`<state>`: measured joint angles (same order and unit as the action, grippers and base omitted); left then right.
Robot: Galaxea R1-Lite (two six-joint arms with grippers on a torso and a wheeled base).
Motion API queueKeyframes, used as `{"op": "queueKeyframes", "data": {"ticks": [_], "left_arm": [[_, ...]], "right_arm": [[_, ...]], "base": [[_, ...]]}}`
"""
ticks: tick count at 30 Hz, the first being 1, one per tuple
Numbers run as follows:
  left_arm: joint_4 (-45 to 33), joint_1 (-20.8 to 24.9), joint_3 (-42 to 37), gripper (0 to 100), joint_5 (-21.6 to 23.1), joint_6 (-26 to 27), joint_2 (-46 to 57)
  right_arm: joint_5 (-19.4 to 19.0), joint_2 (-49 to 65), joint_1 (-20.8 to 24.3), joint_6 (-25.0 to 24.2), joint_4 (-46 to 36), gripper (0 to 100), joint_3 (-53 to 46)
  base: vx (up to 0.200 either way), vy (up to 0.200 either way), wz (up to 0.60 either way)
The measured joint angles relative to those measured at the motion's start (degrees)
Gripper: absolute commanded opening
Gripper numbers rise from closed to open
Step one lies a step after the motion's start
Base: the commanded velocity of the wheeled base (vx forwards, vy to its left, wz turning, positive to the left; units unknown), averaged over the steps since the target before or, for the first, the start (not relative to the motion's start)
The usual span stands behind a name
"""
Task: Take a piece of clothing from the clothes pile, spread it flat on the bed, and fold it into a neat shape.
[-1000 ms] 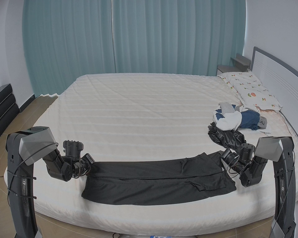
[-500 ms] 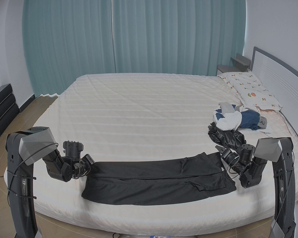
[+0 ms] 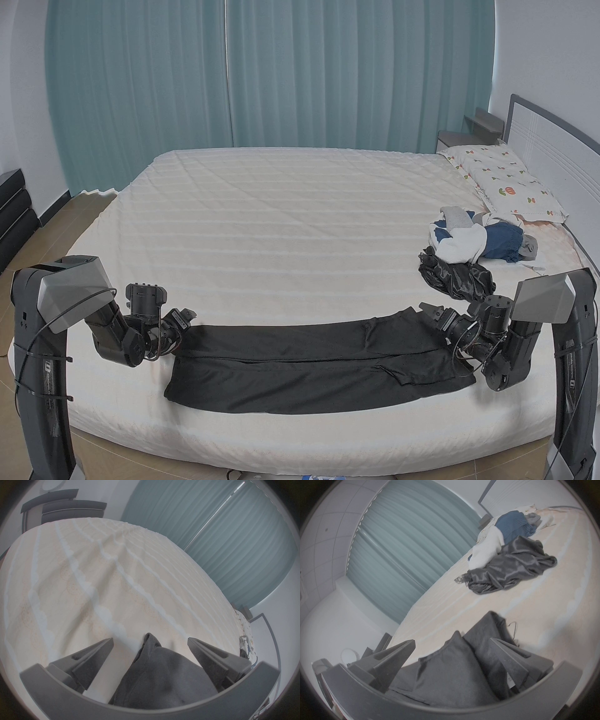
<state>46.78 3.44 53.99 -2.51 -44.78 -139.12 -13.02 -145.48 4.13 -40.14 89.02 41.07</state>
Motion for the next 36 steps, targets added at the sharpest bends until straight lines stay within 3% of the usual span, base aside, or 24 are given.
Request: {"op": "queueKeyframes", "data": {"ticks": [7, 8, 18, 25, 26, 36], "left_arm": [[0.49, 0.00, -0.05, 100, -0.02, -0.82, 0.00], [0.49, 0.00, -0.05, 100, -0.02, -0.82, 0.00], [0.55, -0.09, -0.57, 100, 0.00, -0.77, 0.04], [0.77, -0.49, -3.17, 100, 0.51, -0.66, 1.52], [0.74, -0.49, -3.67, 100, 0.66, -0.62, 1.91], [0.77, -0.55, -5.84, 100, 1.07, 0.02, 4.23]], "right_arm": [[-0.13, -2.21, 0.66, 2.16, -0.04, 100, 0.20], [-0.15, -2.43, 0.57, 2.21, -0.04, 0, 0.29], [-0.09, -4.22, -0.39, 6.31, -0.04, 0, -0.41], [0.16, -3.56, -1.61, 6.60, -0.01, 0, -2.43], [0.09, -3.41, -1.74, 6.60, -0.04, 100, -2.97], [0.29, -0.83, -2.46, 3.04, -0.06, 100, -4.88]], "base": [[0.000, 0.000, 0.00], [0.000, 0.000, 0.00], [0.000, 0.000, 0.00], [0.000, 0.000, 0.00], [0.000, 0.000, 0.00], [0.000, 0.000, 0.00]]}}
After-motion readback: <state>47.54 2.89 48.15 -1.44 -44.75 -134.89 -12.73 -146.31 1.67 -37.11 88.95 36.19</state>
